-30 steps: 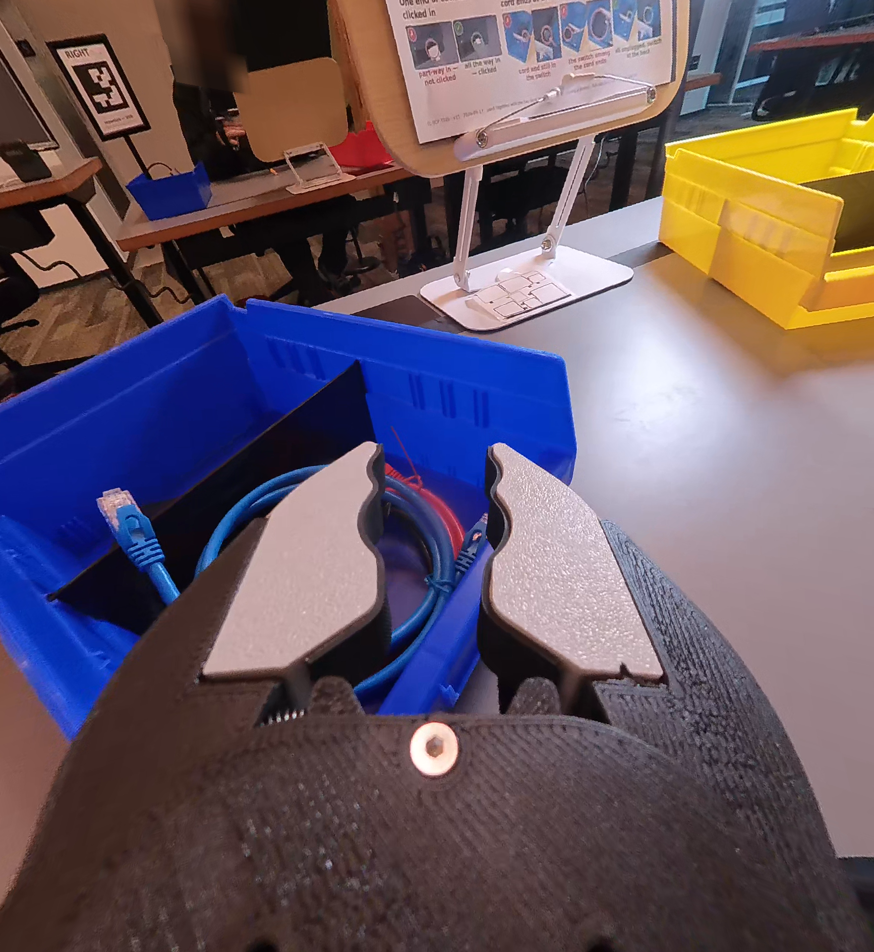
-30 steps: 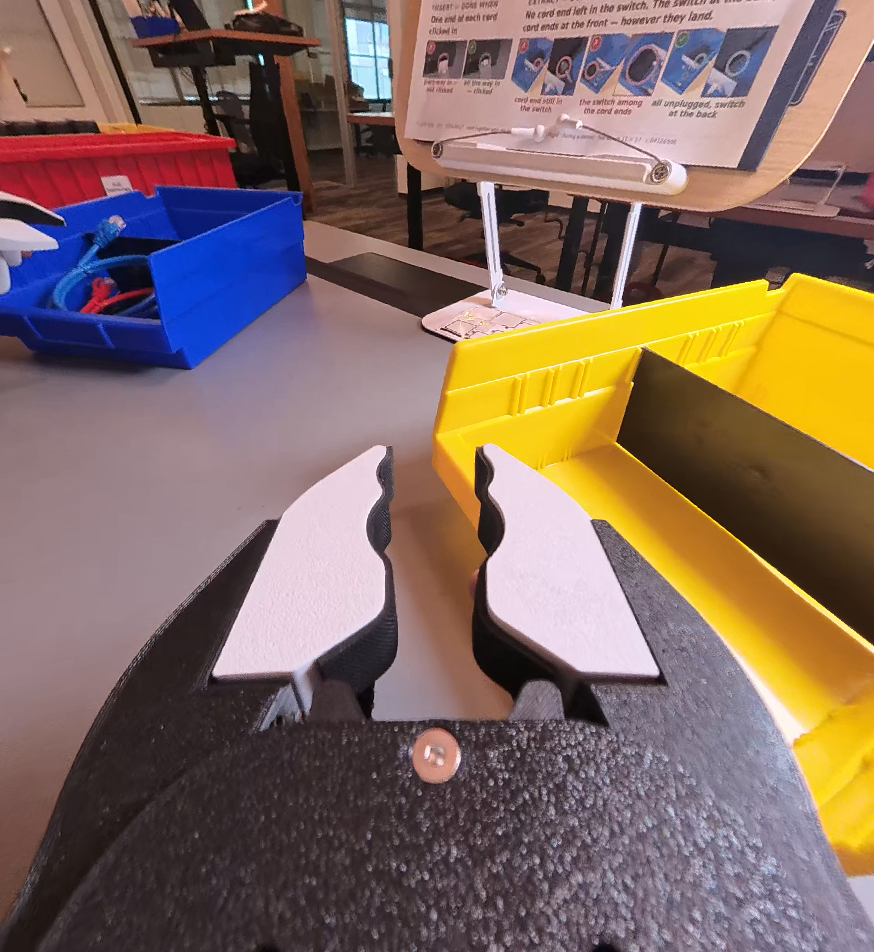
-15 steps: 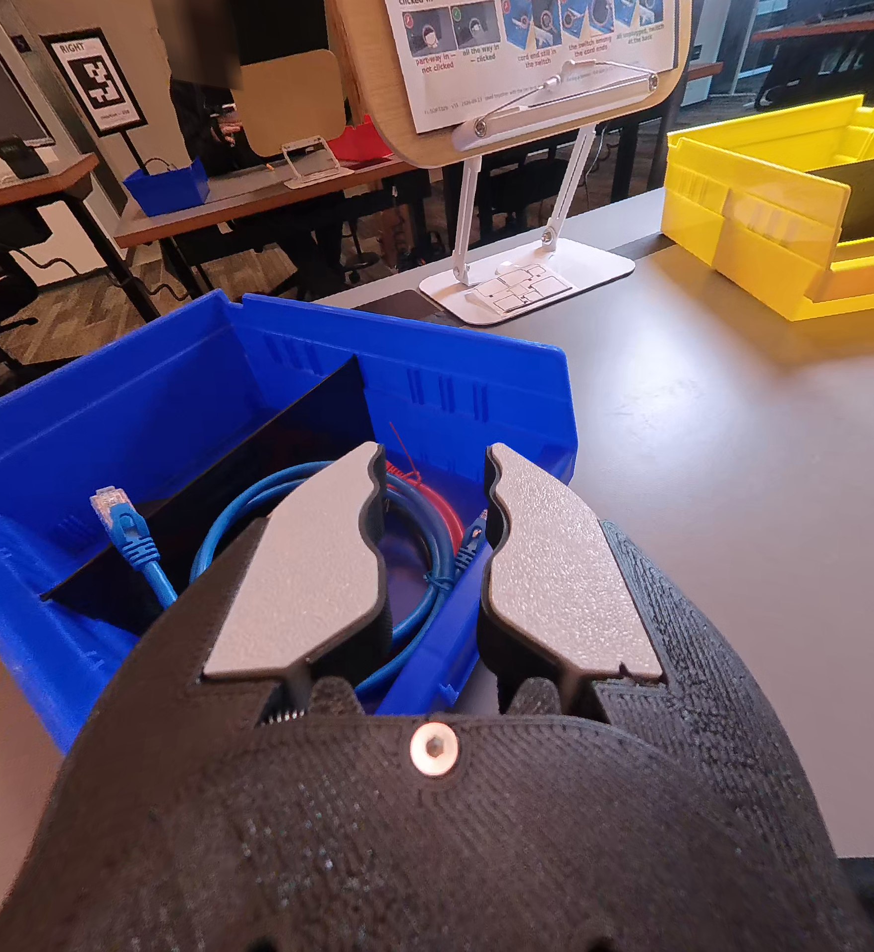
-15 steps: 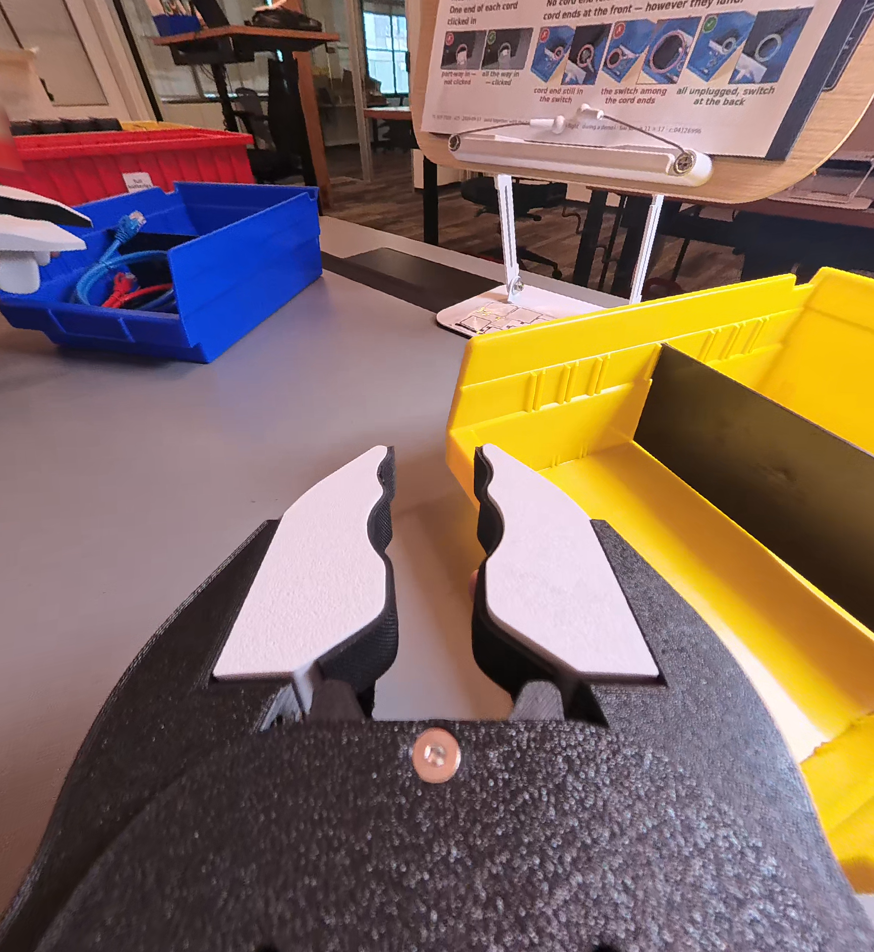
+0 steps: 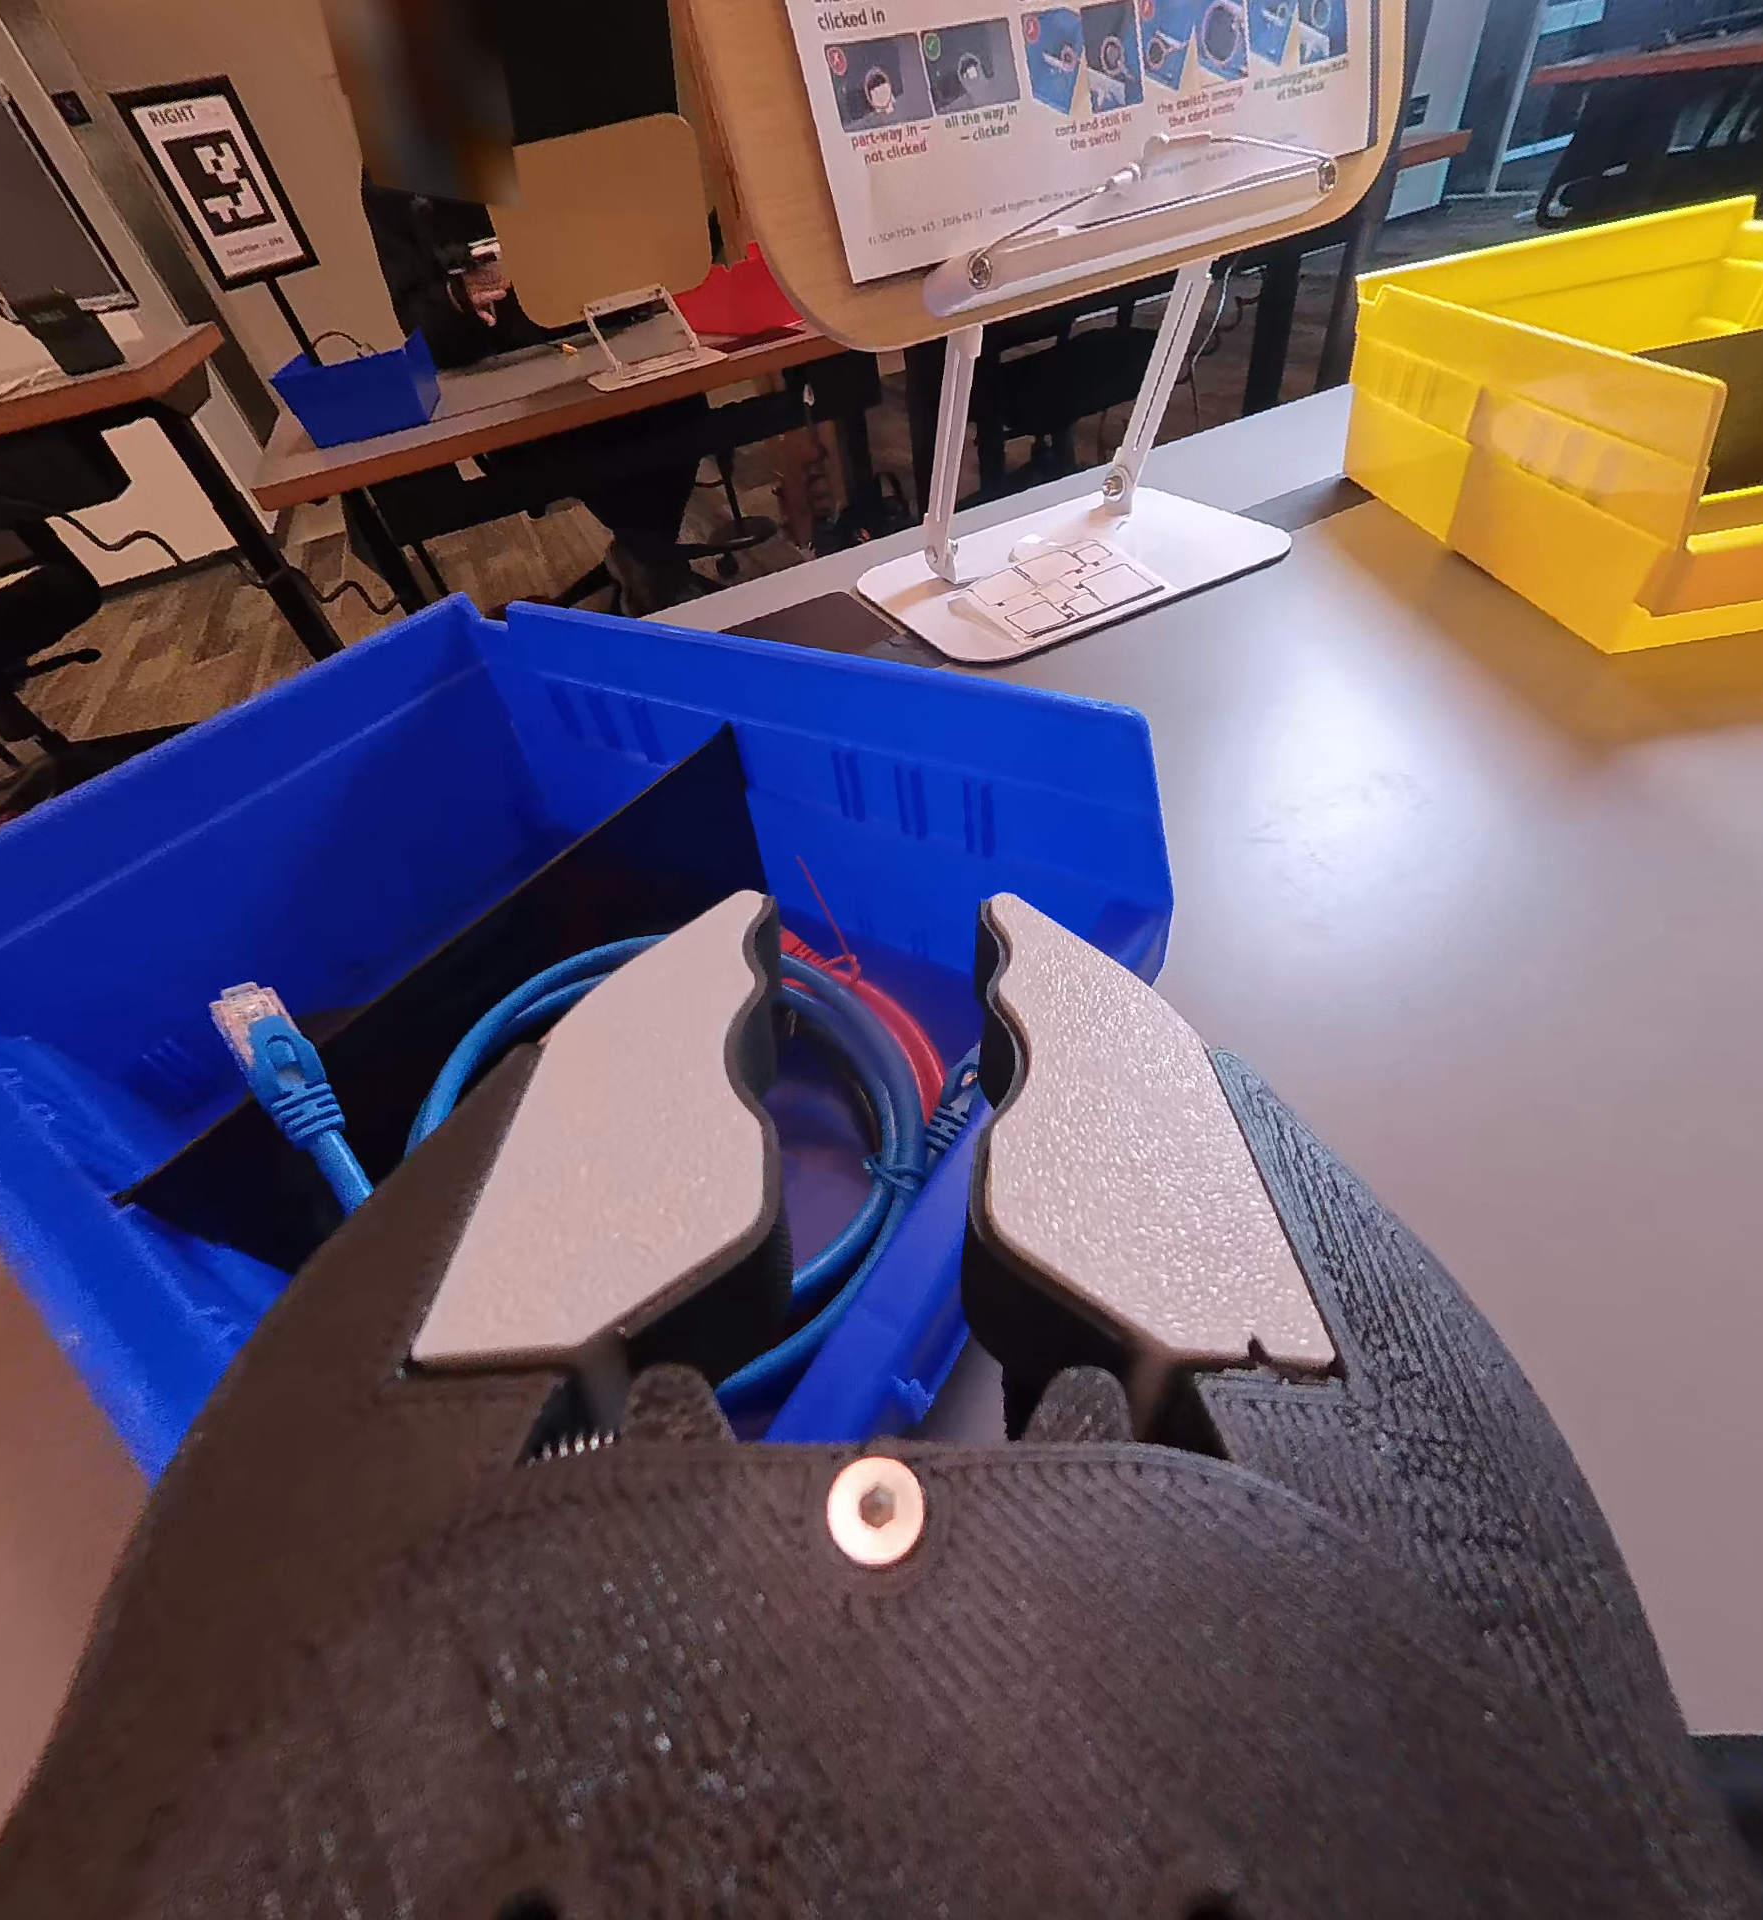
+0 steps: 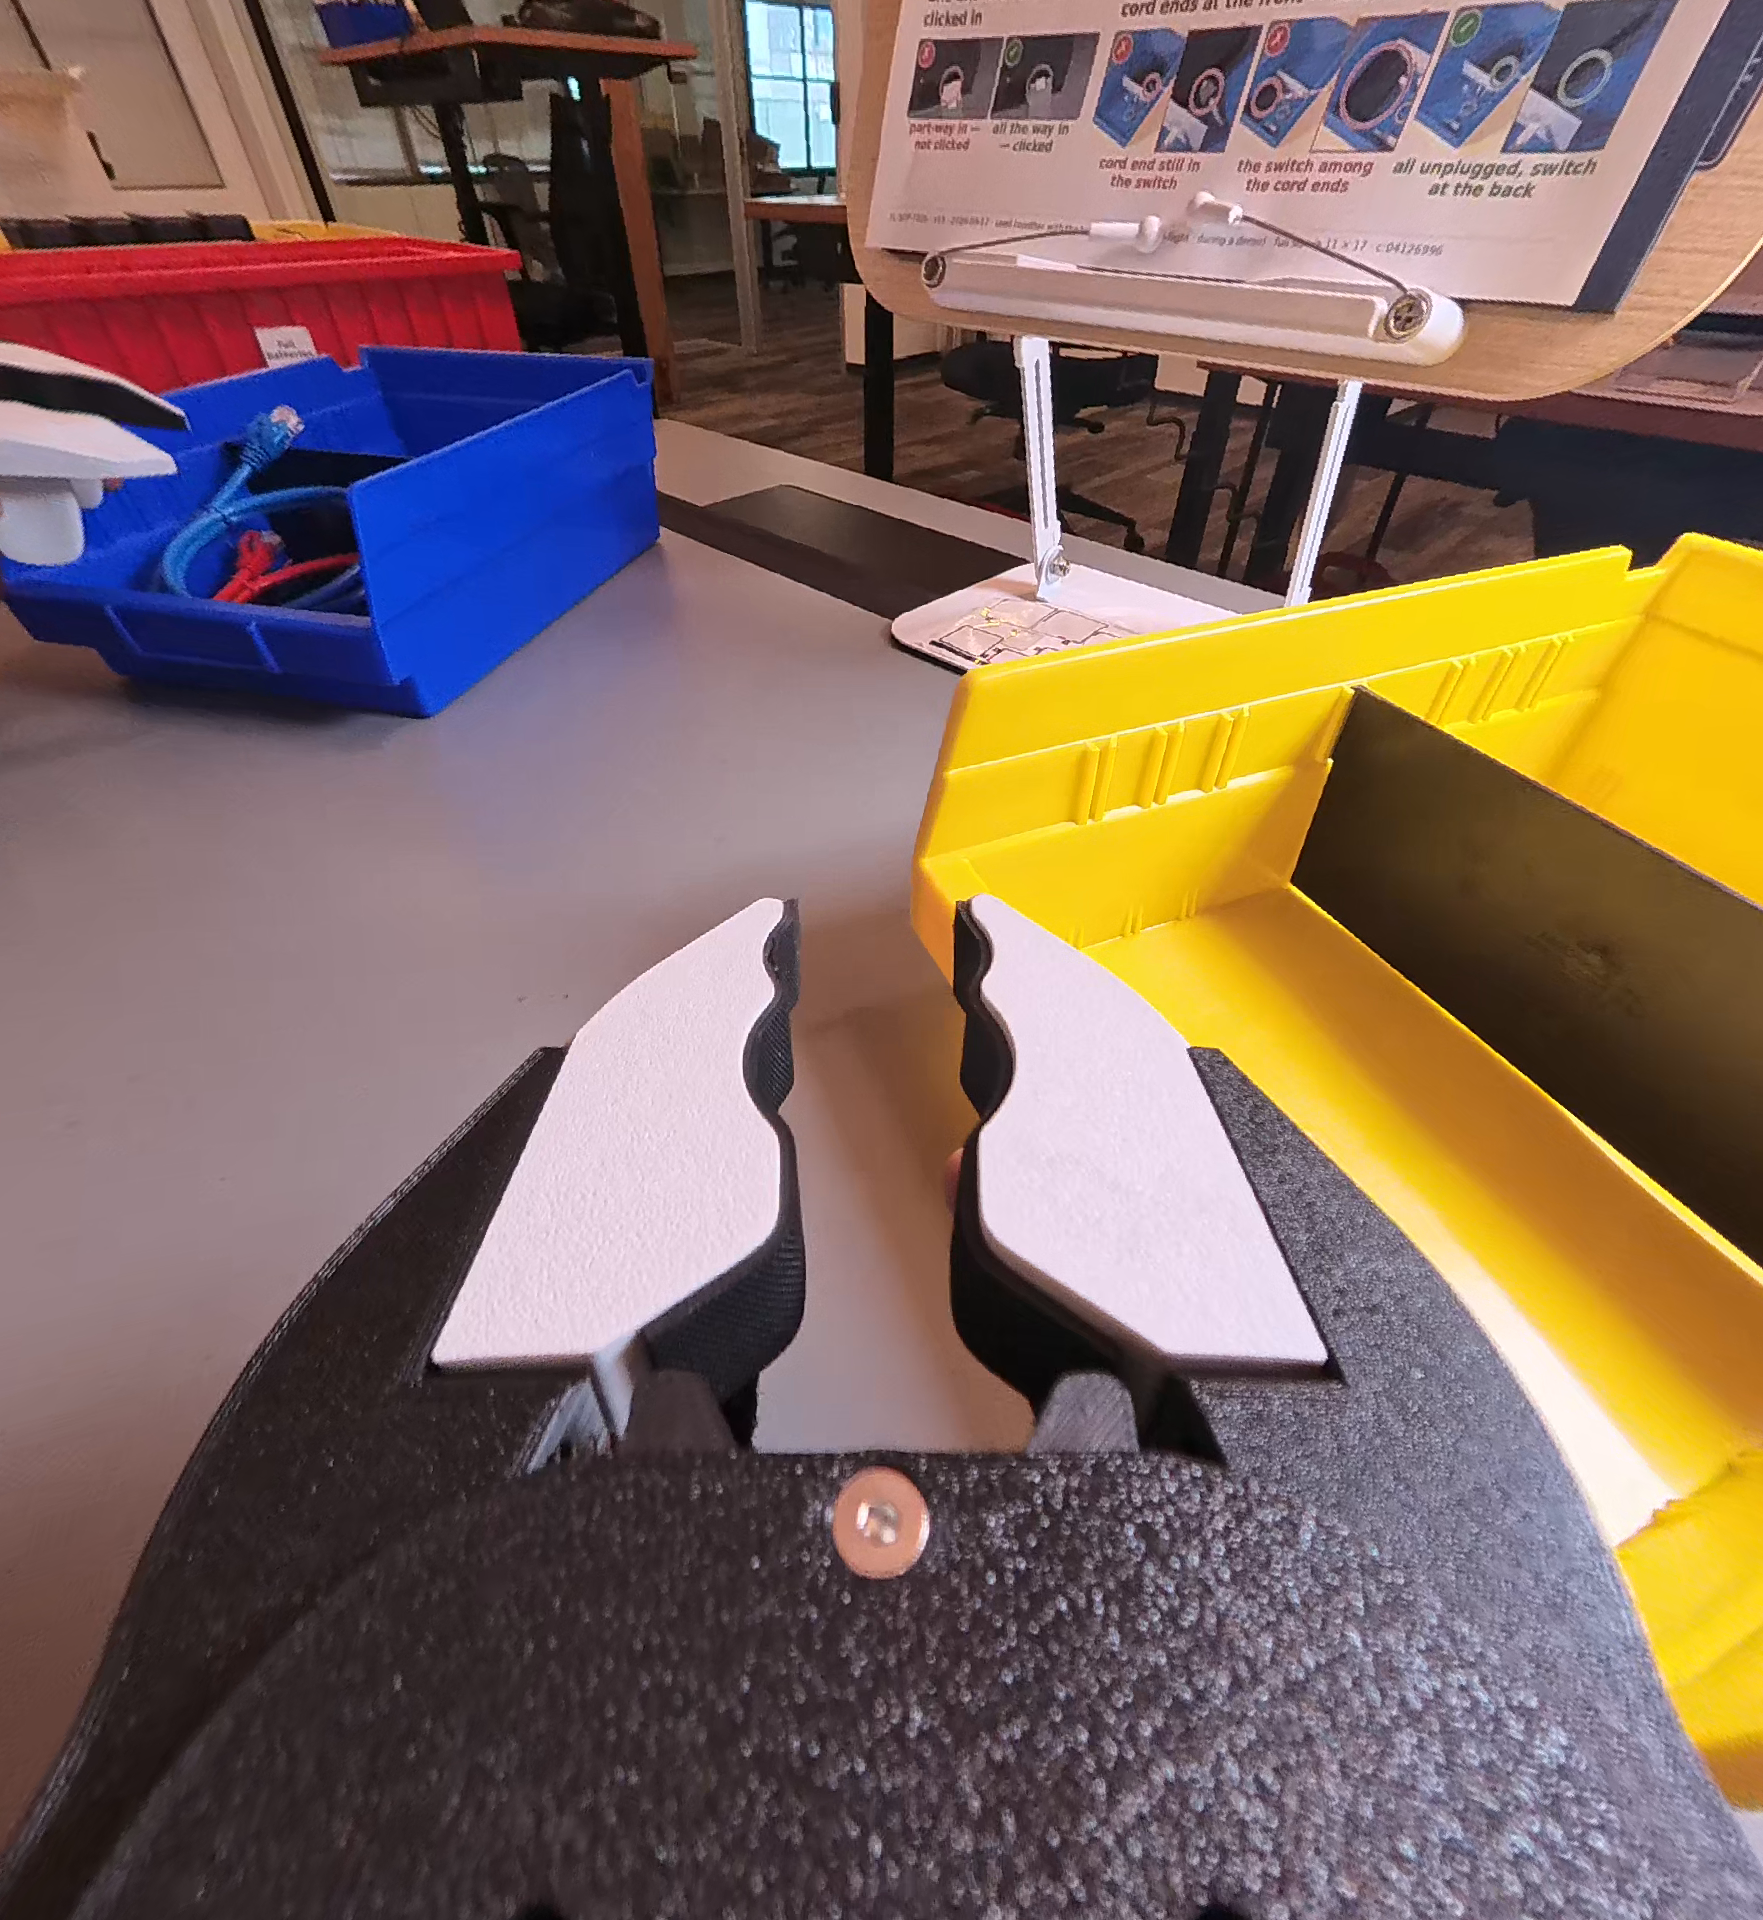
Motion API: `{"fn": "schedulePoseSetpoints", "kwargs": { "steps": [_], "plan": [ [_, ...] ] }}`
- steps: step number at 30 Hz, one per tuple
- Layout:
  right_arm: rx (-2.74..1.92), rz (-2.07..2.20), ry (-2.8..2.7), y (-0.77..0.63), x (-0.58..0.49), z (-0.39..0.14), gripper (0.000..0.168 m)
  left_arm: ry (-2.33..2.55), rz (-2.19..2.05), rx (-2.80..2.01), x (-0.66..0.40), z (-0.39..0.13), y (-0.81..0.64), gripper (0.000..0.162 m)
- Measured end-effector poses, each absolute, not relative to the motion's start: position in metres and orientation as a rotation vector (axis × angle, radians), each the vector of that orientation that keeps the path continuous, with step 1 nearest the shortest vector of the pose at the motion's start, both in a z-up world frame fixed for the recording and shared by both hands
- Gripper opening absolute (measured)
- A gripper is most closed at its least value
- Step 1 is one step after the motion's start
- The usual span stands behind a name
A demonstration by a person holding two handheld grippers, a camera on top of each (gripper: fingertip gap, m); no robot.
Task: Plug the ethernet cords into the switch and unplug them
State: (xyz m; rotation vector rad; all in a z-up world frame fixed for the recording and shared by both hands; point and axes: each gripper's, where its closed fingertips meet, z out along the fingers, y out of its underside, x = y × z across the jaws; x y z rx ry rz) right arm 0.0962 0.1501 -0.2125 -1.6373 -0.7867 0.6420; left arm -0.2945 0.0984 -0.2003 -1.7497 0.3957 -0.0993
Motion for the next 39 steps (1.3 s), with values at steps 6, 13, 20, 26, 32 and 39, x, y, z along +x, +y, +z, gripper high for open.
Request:
{"fn": "schedulePoseSetpoints", "kwargs": {
  "steps": [6, 13, 20, 26, 32, 39],
  "plan": [
    [-1.632, 0.652, -0.784, 0.149, 0.095, -0.211, 0.028, 0.393, -0.098, -1.747, -0.295, -0.200, 0.098, 0.036],
    [-1.642, 0.660, -0.797, 0.148, 0.093, -0.215, 0.028, 0.406, -0.105, -1.756, -0.293, -0.203, 0.099, 0.036],
    [-1.655, 0.668, -0.811, 0.147, 0.090, -0.218, 0.028, 0.409, -0.117, -1.762, -0.292, -0.204, 0.099, 0.035],
    [-1.651, 0.667, -0.803, 0.147, 0.092, -0.216, 0.028, 0.405, -0.126, -1.765, -0.292, -0.205, 0.099, 0.035],
    [-1.633, 0.671, -0.790, 0.147, 0.093, -0.212, 0.028, 0.394, -0.112, -1.747, -0.295, -0.200, 0.098, 0.034],
    [-1.604, 0.656, -0.747, 0.150, 0.098, -0.203, 0.029, 0.417, 0.006, -1.788, -0.310, -0.183, 0.099, 0.036]
  ]
}}
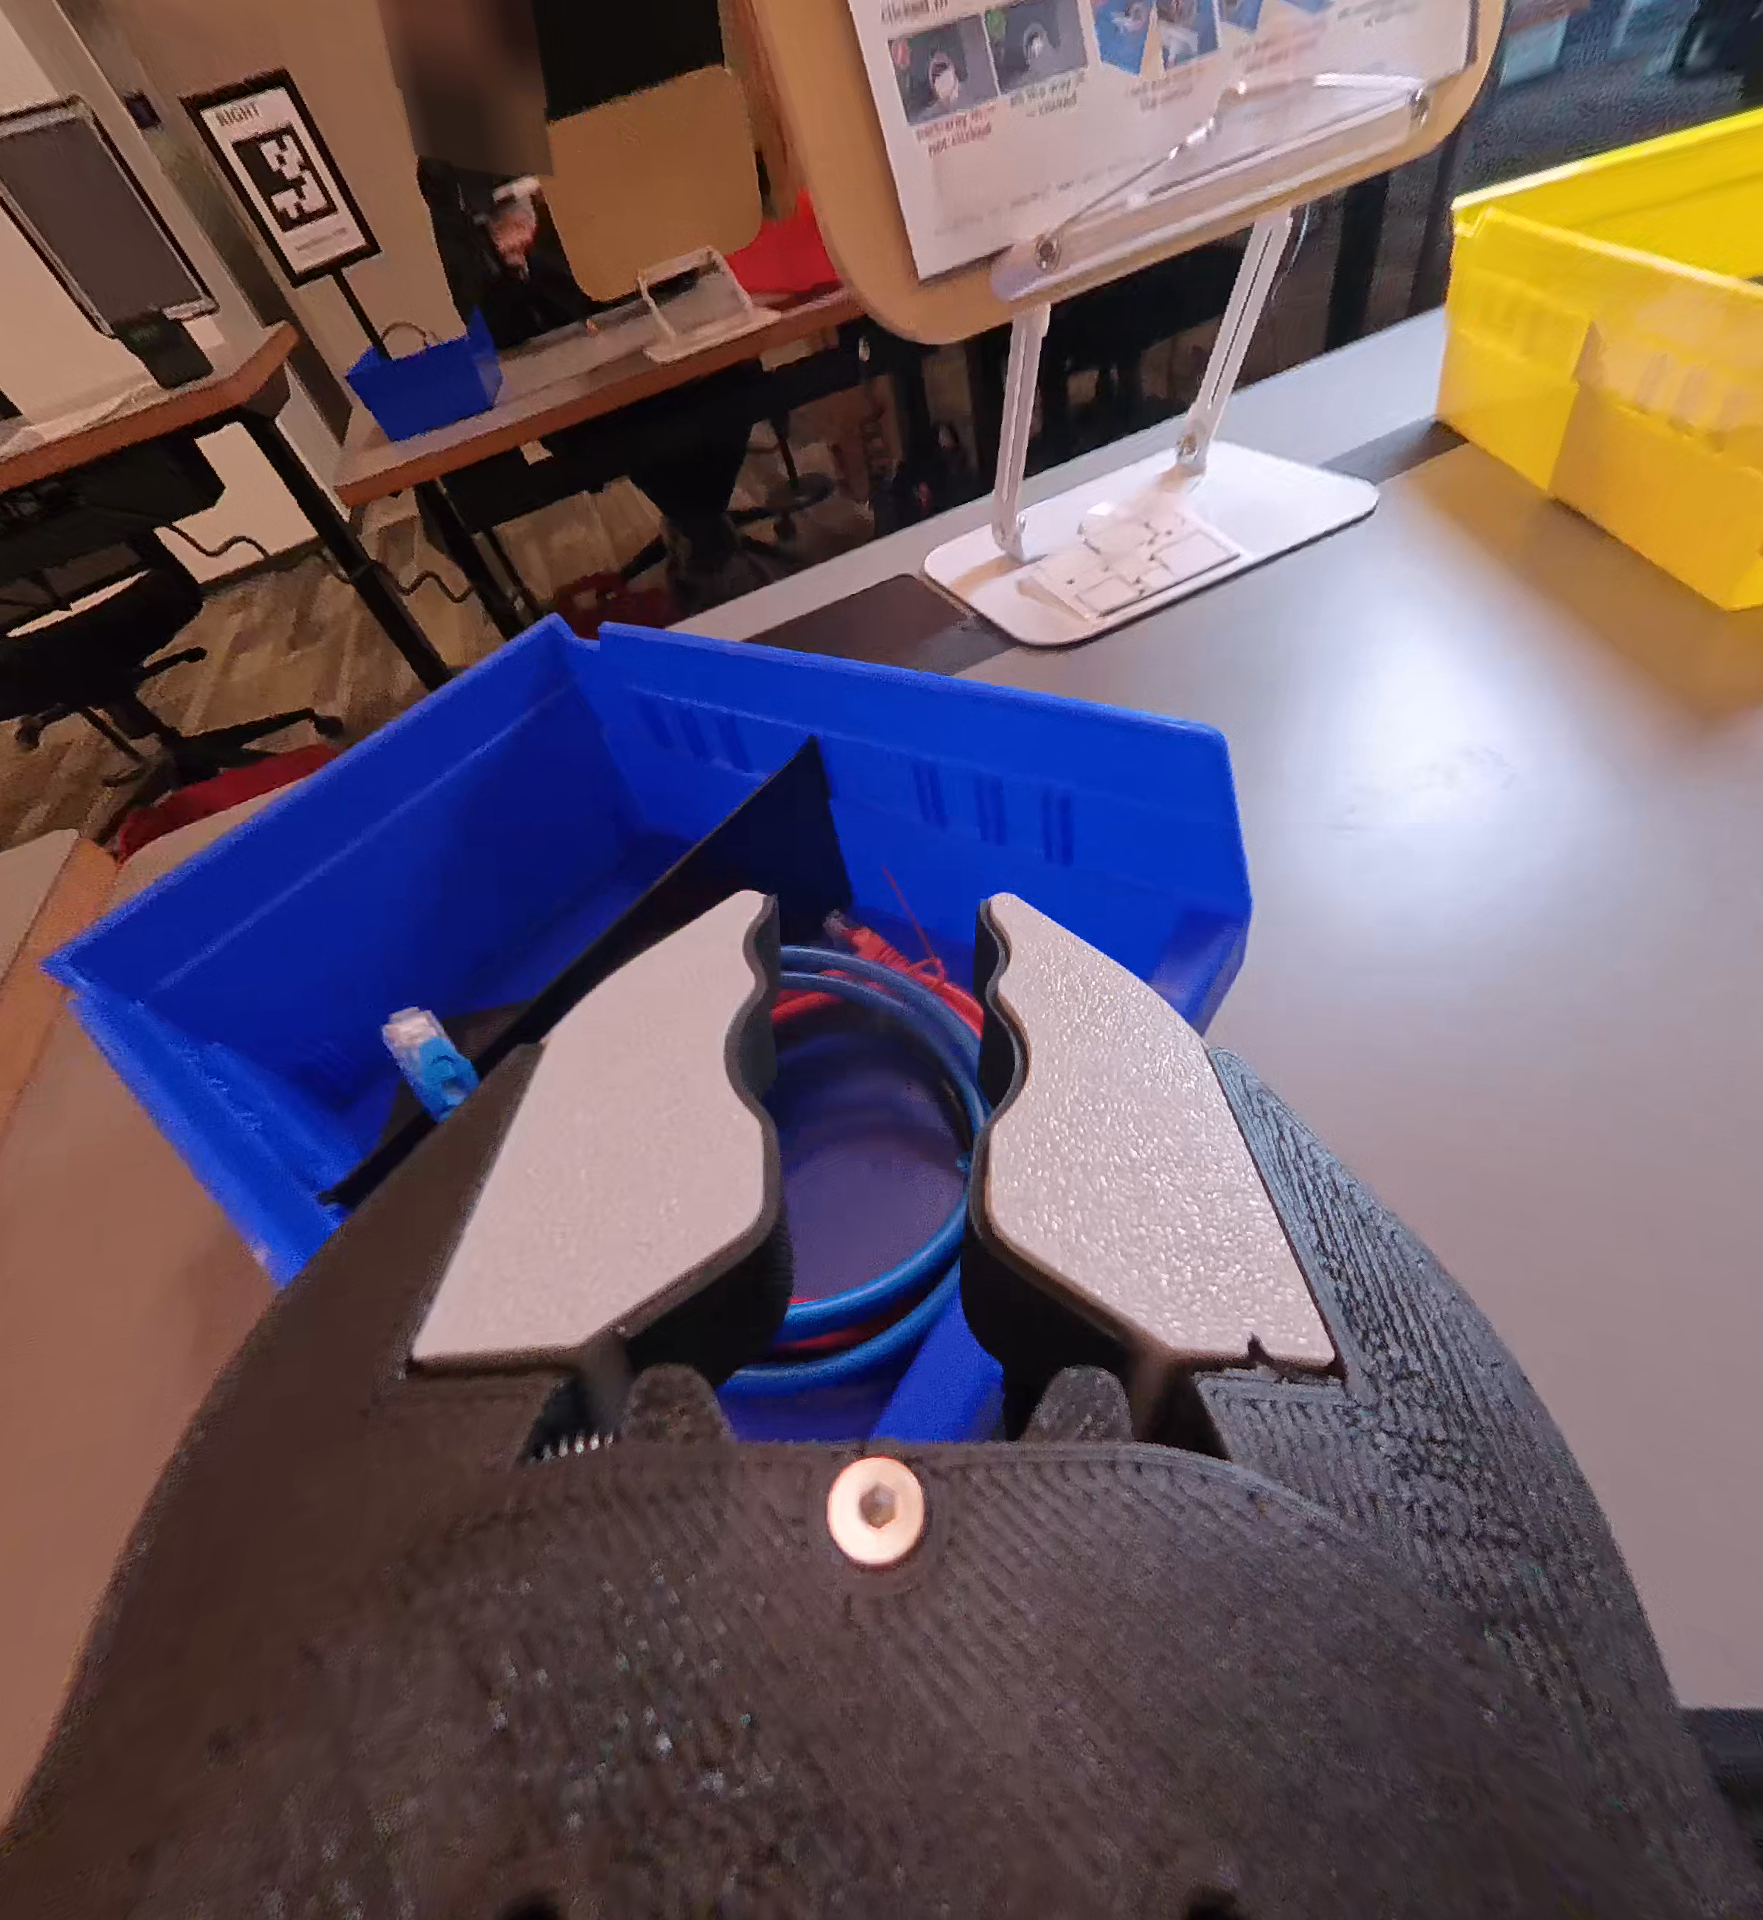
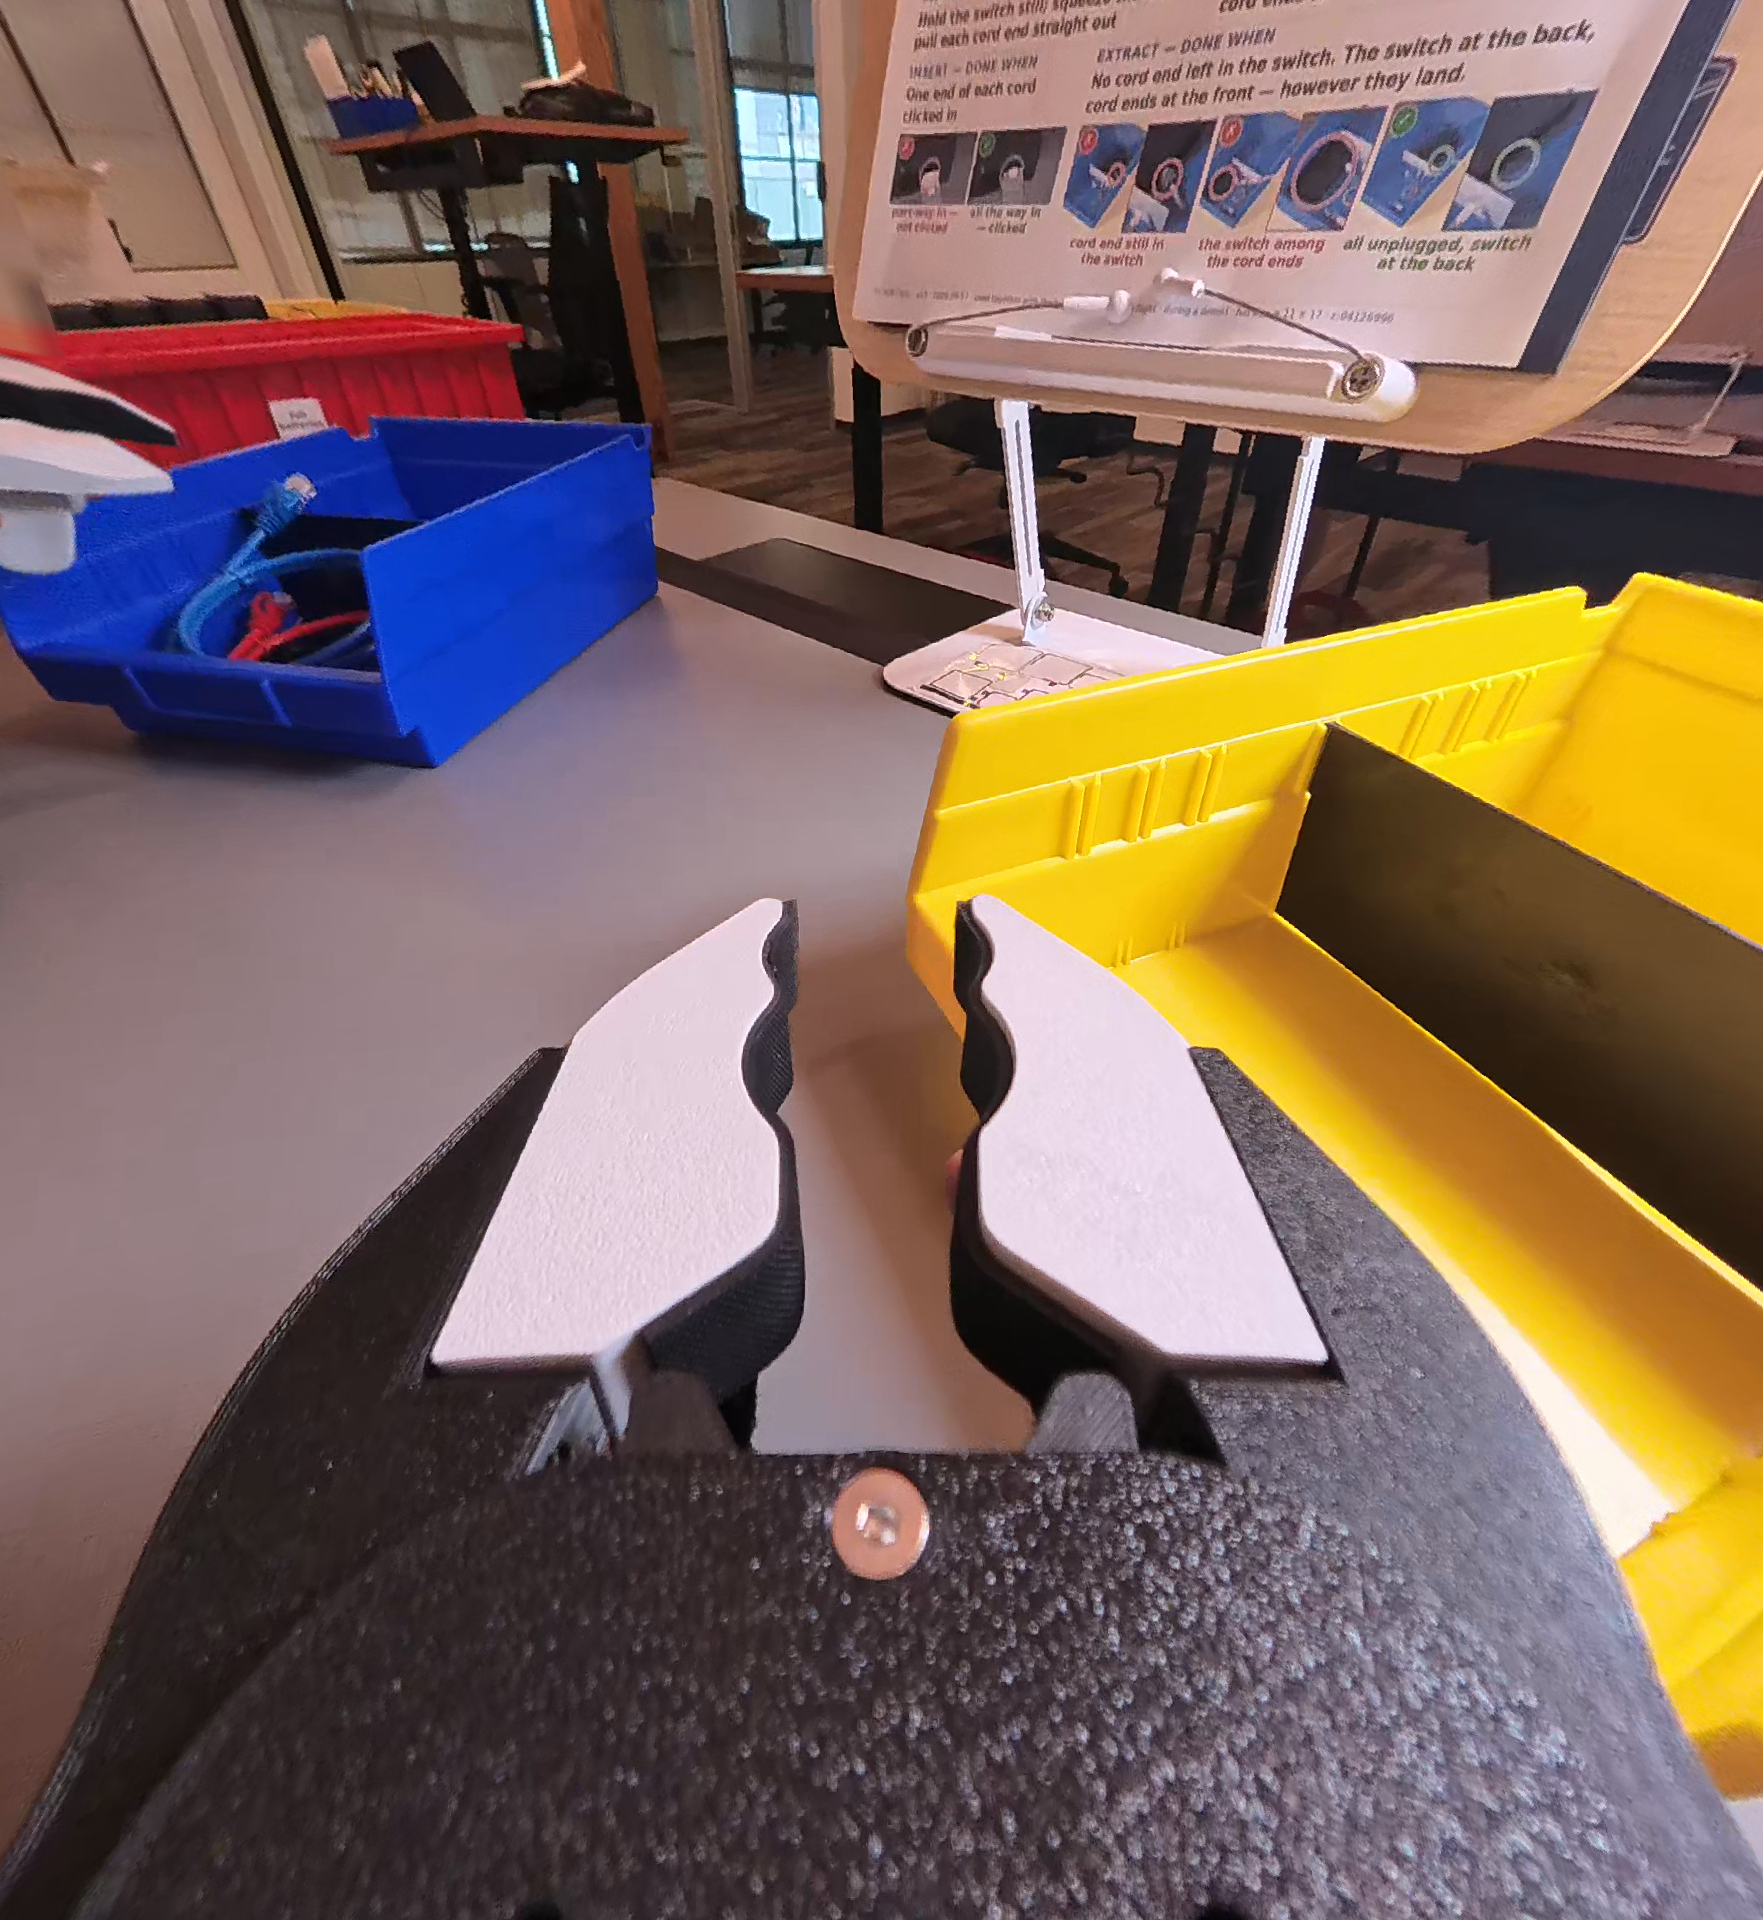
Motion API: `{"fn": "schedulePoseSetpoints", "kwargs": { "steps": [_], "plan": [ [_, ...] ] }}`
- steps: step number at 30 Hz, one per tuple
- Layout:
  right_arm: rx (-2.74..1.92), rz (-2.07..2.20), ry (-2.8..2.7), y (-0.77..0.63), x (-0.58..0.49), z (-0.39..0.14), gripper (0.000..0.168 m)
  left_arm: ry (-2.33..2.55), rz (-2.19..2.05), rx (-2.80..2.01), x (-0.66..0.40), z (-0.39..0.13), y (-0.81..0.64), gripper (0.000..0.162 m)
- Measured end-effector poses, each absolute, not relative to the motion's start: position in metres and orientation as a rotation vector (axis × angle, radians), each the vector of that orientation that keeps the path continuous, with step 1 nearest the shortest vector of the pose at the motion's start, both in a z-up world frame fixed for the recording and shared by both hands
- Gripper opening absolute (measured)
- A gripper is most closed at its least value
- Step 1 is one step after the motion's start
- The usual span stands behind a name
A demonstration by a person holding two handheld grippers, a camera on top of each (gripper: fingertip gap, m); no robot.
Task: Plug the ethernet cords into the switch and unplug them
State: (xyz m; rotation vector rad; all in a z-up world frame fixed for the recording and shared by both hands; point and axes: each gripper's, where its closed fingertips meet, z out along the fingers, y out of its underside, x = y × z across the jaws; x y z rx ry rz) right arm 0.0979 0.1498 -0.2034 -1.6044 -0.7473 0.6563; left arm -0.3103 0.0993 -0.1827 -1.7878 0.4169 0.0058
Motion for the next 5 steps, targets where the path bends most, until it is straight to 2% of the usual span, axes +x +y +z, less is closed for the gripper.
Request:
{"fn": "schedulePoseSetpoints", "kwargs": {
  "steps": [5],
  "plan": [
    [-1.597, 0.657, -0.759, 0.147, 0.097, -0.202, 0.029, 0.483, 0.030, -1.939, -0.324, -0.177, 0.111, 0.043]
  ]
}}
